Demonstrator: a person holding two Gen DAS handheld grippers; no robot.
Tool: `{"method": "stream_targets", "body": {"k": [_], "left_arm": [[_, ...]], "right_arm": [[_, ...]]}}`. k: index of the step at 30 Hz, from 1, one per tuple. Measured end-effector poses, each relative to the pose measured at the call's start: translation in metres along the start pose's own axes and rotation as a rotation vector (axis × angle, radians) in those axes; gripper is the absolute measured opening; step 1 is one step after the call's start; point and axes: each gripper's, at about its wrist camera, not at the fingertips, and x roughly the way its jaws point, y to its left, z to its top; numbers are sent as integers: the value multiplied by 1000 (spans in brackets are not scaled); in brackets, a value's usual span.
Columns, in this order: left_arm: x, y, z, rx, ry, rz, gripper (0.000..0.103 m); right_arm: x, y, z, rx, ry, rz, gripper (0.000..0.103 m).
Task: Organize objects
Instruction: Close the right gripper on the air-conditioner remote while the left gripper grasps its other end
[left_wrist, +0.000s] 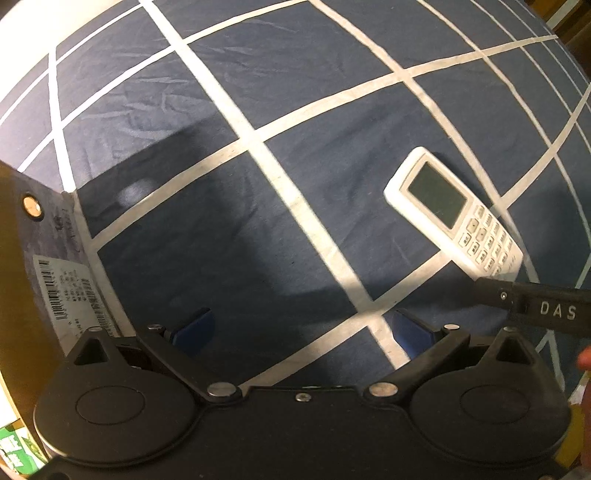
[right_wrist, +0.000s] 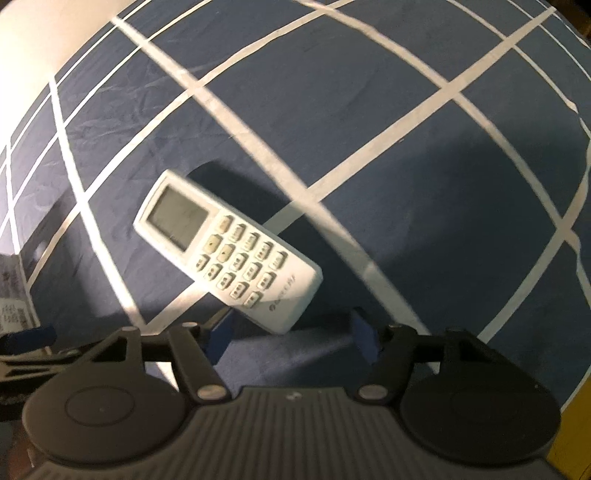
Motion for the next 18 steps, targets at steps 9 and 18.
{"method": "stream_targets", "body": {"k": [9,18], "left_arm": [[-1,-18,16,42,-5,-33,103],[3,-41,47,94,-12,-78,103]], "right_arm": [[-9,-26,21,30,-66,-67,68],[-22,-39,40,135,-93,85,82]]}}
